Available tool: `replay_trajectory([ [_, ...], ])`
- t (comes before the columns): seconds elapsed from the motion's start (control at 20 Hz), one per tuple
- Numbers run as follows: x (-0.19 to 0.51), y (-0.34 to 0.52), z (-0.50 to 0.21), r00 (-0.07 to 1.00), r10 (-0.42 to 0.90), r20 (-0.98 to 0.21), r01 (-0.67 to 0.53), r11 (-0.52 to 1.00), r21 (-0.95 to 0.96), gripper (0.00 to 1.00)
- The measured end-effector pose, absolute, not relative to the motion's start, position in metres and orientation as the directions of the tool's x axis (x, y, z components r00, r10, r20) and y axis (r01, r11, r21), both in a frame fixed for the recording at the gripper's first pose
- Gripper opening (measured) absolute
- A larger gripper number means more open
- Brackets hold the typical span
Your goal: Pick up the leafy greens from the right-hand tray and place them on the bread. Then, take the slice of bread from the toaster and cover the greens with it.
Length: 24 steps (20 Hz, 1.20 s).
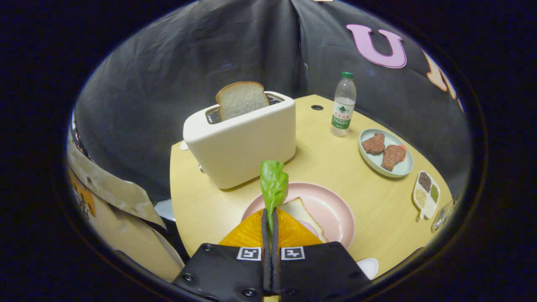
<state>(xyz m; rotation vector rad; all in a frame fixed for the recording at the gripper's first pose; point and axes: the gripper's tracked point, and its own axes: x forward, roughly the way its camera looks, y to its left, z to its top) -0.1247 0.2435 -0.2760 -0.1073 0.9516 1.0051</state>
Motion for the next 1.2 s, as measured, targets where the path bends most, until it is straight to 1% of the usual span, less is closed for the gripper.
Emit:
replay_trajectory([
  [0.2, -0.128, 0.242, -0.299, 0.141, 0.643, -0.753, -0.743, 0.571, 0.348, 0.03],
  [0.4, -0.114, 0.227, -0.320, 0.171, 0.584, -0.793, -0.740, 0.608, 0.289, 0.03],
  [0.5, -0.112, 0.219, -0.329, 0.167, 0.555, -0.815, -0.742, 0.615, 0.267, 0.10],
  [0.6, -0.110, 0.209, -0.342, 0.169, 0.520, -0.838, -0.757, 0.613, 0.228, 0.10],
  [0.75, -0.111, 0.204, -0.351, 0.172, 0.496, -0.851, -0.771, 0.606, 0.198, 0.29],
  [0.9, -0.110, 0.203, -0.351, 0.178, 0.498, -0.849, -0.770, 0.607, 0.195, 0.49],
  [1.2, -0.106, 0.204, -0.332, 0.229, 0.492, -0.840, -0.759, 0.631, 0.163, 0.91],
])
